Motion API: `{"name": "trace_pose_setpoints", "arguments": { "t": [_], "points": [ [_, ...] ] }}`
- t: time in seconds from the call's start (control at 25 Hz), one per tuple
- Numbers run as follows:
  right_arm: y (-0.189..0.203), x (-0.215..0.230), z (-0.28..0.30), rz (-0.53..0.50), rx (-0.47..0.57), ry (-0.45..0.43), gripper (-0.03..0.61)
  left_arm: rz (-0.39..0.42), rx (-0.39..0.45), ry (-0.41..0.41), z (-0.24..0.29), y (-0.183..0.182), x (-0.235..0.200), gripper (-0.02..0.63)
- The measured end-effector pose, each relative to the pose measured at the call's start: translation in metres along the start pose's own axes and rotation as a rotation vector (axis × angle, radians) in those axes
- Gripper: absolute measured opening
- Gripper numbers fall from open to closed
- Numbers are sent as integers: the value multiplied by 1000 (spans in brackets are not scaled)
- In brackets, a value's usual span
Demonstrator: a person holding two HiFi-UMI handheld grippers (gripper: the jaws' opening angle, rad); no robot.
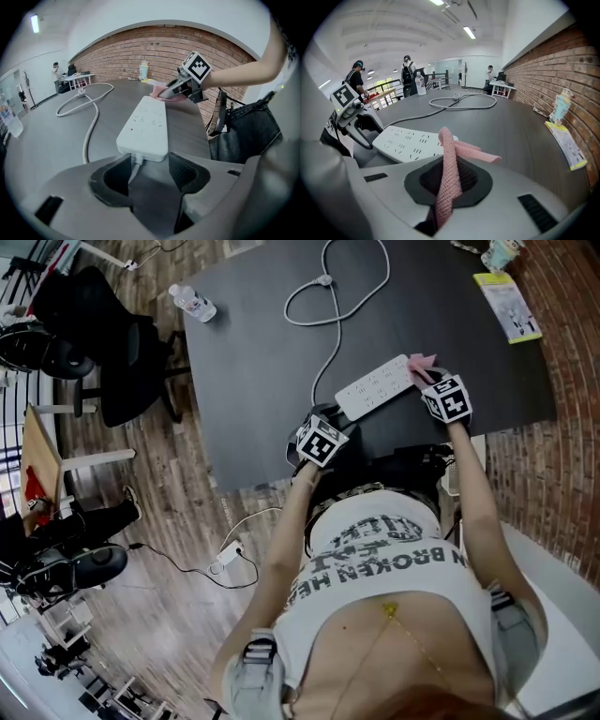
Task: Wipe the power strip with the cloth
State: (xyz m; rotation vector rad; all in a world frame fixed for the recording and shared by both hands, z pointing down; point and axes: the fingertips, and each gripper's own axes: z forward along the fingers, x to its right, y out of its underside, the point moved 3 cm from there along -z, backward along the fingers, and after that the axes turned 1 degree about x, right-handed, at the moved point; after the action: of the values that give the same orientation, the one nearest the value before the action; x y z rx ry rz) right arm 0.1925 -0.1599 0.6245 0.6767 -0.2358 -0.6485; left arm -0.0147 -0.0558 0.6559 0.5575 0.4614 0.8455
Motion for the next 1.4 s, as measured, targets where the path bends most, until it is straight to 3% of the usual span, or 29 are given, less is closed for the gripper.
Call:
{"name": "trace_pose_setpoints", "arguments": {
  "t": [0.32, 0.68, 0.8, 0.96, 1.4],
  "points": [
    [-24, -17, -18, -102, 63, -37, 17, -22, 83, -39, -38, -16, 1, 235],
    [-46, -31, -51, -111, 161, -30, 17, -41, 143, -70, -65, -26, 8, 212],
    [-64, -40, -69, -77, 253, -57, 17, -36, 214, -89, -77, -38, 9, 185],
    [-93, -61, -97, -77, 388, -80, 17, 8, 330, -124, -99, -69, 14, 21],
    [-158, -128, -150, -56, 673, -156, 17, -58, 665, -151, -174, -150, 16, 8]
  ]
}}
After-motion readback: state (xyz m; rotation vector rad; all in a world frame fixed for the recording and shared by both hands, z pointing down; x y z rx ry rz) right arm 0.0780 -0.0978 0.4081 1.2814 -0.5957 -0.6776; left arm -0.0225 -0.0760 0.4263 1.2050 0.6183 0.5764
